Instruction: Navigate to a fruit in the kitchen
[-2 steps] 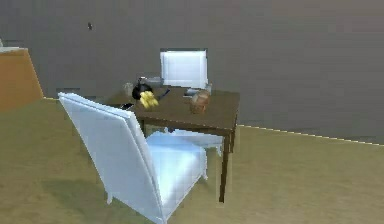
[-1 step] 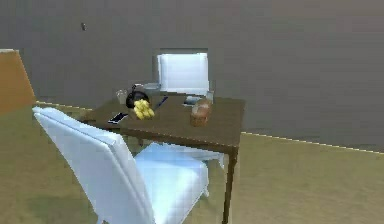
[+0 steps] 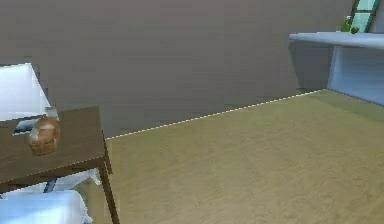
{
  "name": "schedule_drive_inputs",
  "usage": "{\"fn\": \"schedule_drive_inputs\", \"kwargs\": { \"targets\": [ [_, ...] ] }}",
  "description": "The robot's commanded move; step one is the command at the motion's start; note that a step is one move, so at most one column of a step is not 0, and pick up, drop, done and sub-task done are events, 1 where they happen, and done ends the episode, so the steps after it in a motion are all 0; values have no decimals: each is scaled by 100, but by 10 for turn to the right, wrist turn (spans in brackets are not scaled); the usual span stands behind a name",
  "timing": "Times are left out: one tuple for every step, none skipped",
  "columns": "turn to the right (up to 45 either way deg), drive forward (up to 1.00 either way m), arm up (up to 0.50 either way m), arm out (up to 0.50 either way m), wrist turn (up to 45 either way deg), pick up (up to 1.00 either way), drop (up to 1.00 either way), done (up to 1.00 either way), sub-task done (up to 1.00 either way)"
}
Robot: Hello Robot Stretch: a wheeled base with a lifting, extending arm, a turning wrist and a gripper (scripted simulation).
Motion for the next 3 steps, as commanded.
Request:
{"fn": "schedule_drive_inputs", "kwargs": {
  "targets": [
    [0, 50, 0, 0, 0, 0, 0, 0, 0],
    [-450, 0, 0, 0, 0, 0, 0, 0, 0],
    [-300, 0, 0, 0, 0, 0, 0, 0, 0]
  ]
}}
